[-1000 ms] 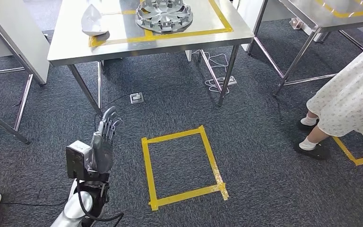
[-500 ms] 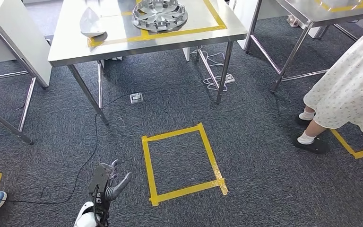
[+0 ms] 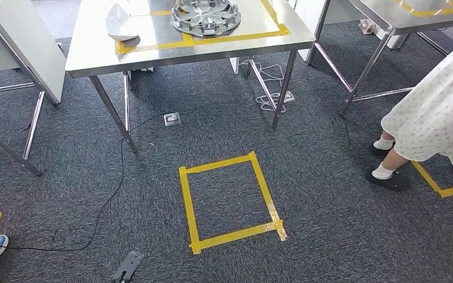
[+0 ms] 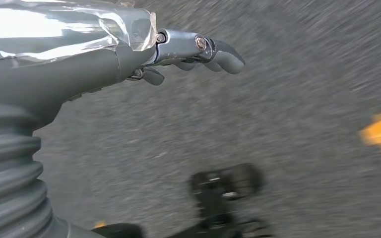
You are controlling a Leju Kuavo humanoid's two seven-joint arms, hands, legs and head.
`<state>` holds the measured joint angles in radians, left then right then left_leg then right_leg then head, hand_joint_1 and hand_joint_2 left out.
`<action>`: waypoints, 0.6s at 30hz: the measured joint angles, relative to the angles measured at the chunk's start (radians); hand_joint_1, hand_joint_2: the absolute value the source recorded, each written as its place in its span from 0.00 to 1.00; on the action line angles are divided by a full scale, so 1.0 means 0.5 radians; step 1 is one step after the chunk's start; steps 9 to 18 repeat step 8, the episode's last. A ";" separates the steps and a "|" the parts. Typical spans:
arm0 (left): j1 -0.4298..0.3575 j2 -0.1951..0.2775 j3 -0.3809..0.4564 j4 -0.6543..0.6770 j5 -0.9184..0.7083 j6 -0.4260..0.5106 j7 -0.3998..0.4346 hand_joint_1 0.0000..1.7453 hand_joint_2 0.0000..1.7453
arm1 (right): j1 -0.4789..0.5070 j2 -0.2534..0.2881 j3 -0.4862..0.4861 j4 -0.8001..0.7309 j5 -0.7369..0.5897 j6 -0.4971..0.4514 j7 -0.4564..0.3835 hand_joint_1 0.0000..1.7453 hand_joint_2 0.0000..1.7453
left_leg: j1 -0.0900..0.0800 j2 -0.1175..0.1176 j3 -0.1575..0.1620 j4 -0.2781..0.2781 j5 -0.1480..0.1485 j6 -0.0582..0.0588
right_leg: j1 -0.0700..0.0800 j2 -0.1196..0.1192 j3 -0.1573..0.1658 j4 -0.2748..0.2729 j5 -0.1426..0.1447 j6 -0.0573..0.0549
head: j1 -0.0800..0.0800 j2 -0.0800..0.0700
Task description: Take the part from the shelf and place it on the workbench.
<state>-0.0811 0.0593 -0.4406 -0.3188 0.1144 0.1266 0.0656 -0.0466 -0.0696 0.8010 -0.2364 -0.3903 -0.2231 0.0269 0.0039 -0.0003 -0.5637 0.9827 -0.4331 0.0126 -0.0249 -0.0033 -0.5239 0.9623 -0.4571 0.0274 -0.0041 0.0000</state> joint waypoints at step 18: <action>0.023 -0.005 -0.053 0.131 -0.035 -0.076 0.131 0.00 1.00 | 0.001 -0.010 0.013 0.003 -0.033 0.134 0.034 0.00 1.00 | 0.000 0.000 -0.006 0.001 0.013 0.011 | 0.001 0.000 -0.010 0.003 0.010 0.013 | 0.000 0.000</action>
